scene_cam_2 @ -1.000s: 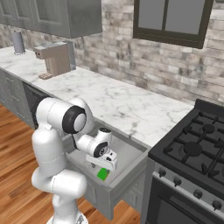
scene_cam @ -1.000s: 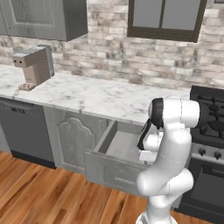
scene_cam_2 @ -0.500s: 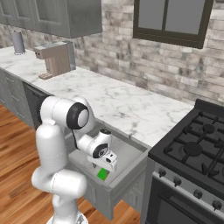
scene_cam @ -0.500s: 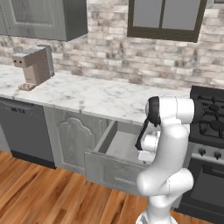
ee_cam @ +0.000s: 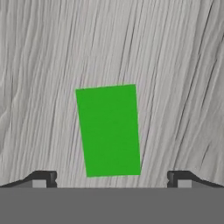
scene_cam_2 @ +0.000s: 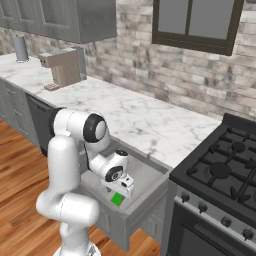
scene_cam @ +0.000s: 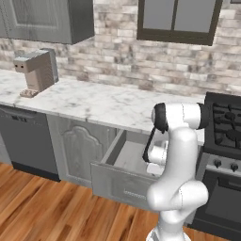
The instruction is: Restock the sink supplies by placing the sponge and soap dispenser on the counter and next to the sink. Make sure the soap dispenser is upright.
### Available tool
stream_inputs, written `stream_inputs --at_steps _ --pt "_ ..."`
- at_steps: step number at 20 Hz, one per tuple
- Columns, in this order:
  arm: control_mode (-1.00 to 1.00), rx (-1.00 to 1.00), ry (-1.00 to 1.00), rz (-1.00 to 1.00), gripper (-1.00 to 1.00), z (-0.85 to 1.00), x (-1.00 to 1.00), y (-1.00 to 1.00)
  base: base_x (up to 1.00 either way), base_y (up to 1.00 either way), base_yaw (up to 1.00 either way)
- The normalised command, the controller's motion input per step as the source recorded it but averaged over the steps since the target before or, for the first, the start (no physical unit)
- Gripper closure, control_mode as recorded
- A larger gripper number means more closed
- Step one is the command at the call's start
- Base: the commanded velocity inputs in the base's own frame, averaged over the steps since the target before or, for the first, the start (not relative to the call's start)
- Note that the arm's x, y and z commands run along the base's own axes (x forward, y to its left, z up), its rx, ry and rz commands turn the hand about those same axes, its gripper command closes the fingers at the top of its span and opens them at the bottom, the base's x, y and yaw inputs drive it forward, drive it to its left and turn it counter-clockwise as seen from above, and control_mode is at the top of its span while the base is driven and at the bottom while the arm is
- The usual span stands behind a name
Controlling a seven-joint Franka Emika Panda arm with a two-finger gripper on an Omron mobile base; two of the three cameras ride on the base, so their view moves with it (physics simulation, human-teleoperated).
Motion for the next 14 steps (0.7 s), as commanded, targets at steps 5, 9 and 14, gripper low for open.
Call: stream_inputs --at_steps 5,9,14 --pt "-1.00 0.00 0.00 0.00 -1.00 -0.27 0.21 0.00 0.00 0.00 0.00" --pt "-1.00 0.00 0.00 0.00 -1.00 -0.25 0.30 -0.16 0.00 0.00 0.00" --pt "-1.00 0.00 0.00 0.00 -1.00 -0.26 0.23 -0.03 0.00 0.00 0.00"
